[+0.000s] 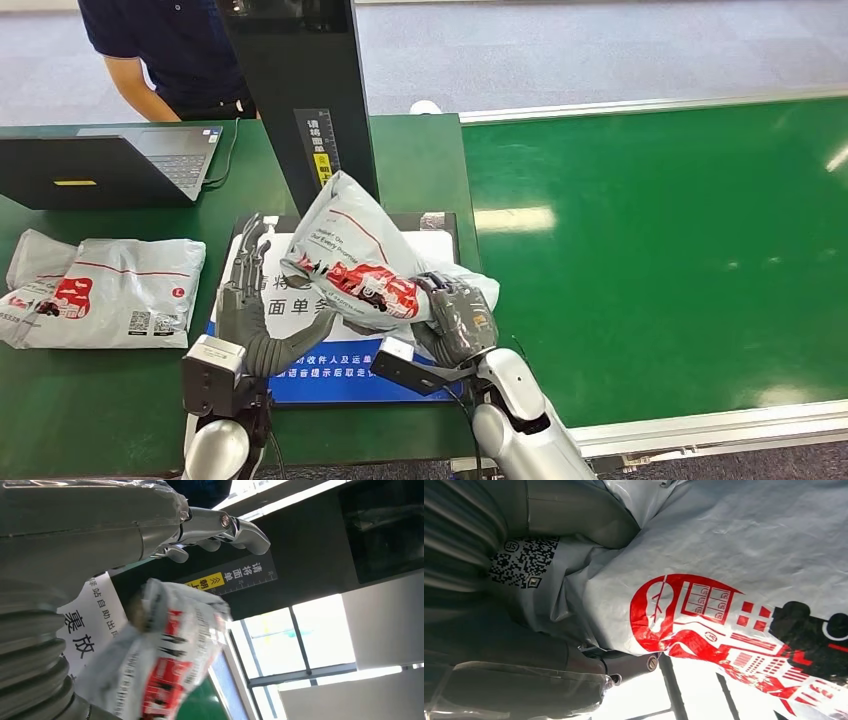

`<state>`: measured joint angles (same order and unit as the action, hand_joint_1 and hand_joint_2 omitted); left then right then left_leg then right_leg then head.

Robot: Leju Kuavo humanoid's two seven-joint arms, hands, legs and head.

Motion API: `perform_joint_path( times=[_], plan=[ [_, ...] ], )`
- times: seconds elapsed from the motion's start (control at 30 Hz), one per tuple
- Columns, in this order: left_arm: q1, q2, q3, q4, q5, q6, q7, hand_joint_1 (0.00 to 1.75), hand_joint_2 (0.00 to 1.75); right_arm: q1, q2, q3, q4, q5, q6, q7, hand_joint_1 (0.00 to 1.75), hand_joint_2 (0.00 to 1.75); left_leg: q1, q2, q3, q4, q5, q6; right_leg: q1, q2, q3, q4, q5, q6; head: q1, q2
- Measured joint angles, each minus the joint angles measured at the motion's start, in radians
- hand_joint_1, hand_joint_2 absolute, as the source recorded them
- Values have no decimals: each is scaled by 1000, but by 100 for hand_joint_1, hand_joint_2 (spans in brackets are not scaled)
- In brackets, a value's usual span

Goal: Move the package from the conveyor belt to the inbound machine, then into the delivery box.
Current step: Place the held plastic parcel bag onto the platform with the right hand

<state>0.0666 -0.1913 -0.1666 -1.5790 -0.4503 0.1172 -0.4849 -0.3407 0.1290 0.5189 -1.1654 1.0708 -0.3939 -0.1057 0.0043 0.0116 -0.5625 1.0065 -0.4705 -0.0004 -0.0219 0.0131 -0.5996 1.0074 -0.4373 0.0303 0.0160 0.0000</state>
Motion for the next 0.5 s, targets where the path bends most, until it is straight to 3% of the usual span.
perform_joint_path(
  times=[0.5],
  plan=[
    [-24, 10, -33, 27, 14, 18, -11, 0, 175, -116, 32, 68, 257, -55, -9, -34, 175, 175, 0, 0, 1, 0, 0, 0, 0, 0, 0, 0, 0, 0, 0, 0]
  ],
)
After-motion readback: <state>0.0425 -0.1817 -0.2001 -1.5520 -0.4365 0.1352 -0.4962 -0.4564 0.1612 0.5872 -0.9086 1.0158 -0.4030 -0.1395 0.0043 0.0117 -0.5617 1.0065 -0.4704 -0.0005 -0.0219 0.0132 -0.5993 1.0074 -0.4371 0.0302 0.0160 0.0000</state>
